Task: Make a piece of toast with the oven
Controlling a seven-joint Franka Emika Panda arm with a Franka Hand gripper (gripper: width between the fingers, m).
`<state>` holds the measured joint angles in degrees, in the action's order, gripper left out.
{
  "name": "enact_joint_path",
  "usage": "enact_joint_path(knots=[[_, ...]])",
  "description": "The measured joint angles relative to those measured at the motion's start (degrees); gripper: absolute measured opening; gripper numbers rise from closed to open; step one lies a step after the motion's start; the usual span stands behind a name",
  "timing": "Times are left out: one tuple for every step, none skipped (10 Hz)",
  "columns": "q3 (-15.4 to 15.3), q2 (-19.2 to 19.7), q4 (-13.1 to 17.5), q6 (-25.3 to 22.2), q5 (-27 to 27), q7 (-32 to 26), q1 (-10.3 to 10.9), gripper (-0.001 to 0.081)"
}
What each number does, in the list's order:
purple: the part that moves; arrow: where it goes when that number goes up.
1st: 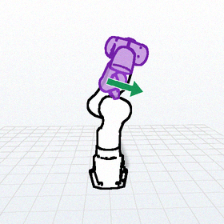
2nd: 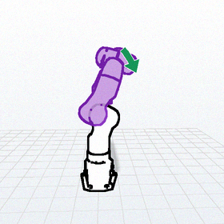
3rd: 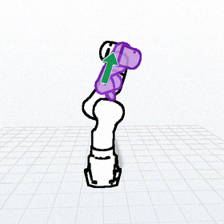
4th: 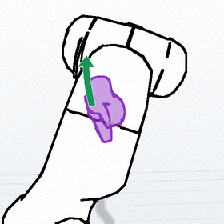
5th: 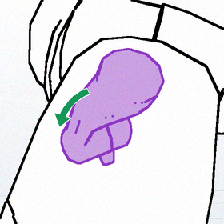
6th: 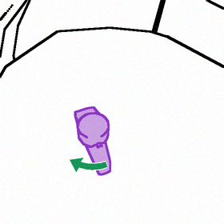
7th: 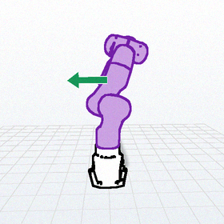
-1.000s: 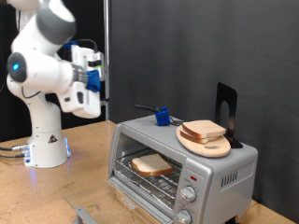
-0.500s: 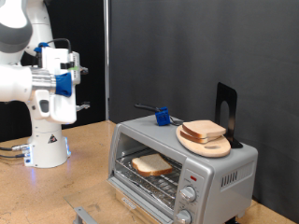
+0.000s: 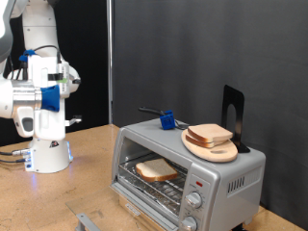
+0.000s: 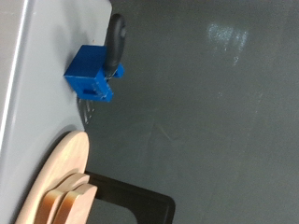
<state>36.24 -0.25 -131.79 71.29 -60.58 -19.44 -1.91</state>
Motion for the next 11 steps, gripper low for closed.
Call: enact_joint_path(knots=[[0.0, 2.8, 2.2, -1.1, 0.1, -0.2, 0.0, 0.0682], [-0.1, 5.1, 4.3, -2.3, 0.3, -0.4, 0.0, 0.0682], [-0.1, 5.1, 4.0, -2.1, 0.3, -0.2, 0.0, 0.0682], [-0.2, 4.8, 3.4, -0.4, 0.0, 2.4, 0.1, 0.0682], [-0.4, 4.3, 2.2, 2.8, -2.2, 7.0, 0.4, 0.0682], [-0.9, 3.4, 0.6, 6.8, -5.5, 11.7, 0.7, 0.0682], [-1.5, 2.6, -0.9, 10.5, -7.8, 15.1, 1.0, 0.0682], [-2.2, 2.0, -2.2, 13.9, -9.4, 17.2, 1.3, 0.0682], [-2.7, 1.6, -3.3, 16.9, -10.0, 17.8, 1.3, 0.0682], [-2.7, 1.6, -4.1, 18.8, -10.1, 17.7, 1.3, 0.0682], [-2.7, 1.7, -4.6, 20.2, -9.7, 17.3, 1.1, 0.0682]])
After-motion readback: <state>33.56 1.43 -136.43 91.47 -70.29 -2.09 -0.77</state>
